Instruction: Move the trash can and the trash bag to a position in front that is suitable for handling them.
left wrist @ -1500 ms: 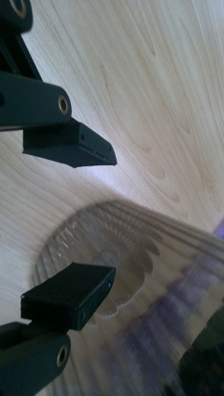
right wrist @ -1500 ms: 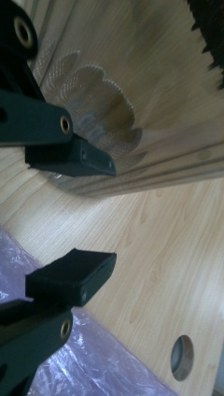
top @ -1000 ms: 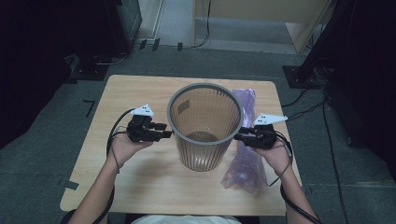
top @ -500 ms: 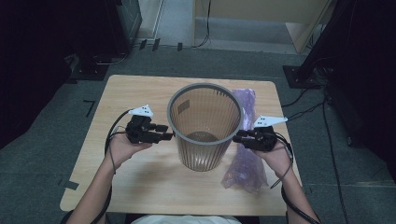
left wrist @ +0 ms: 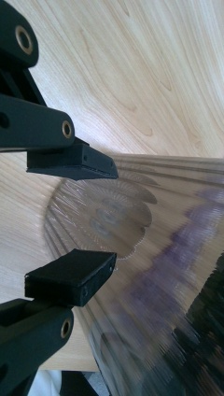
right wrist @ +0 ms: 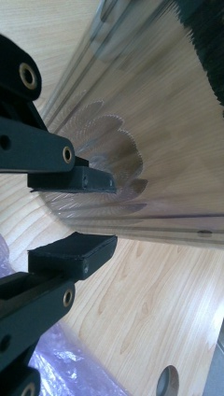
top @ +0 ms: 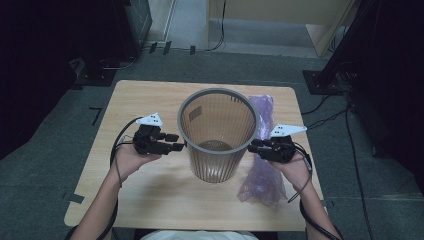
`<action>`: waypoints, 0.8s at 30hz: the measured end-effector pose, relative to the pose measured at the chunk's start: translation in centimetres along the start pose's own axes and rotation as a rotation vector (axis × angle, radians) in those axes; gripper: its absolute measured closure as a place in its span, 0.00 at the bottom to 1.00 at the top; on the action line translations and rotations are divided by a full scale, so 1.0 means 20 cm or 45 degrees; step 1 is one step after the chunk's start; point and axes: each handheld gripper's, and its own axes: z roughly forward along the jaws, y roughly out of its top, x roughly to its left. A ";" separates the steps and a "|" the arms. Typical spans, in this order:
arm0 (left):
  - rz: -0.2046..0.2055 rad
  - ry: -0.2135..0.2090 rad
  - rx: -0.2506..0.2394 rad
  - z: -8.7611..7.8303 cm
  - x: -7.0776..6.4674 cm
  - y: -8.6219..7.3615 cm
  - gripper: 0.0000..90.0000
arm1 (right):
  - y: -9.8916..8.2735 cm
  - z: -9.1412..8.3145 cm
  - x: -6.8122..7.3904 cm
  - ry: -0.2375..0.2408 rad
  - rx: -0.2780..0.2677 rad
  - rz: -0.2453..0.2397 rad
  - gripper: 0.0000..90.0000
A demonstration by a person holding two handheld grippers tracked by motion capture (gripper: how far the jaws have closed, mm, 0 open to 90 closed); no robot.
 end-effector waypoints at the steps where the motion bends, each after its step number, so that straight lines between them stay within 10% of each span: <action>1: -0.005 -0.001 -0.003 0.00 0.00 0.00 0.58 | 0.00 0.00 0.00 -0.002 -0.003 -0.001 0.76; 24: -0.172 0.071 -0.047 -0.04 0.13 0.03 0.48 | -0.06 0.12 -0.11 -0.092 -0.042 0.016 0.46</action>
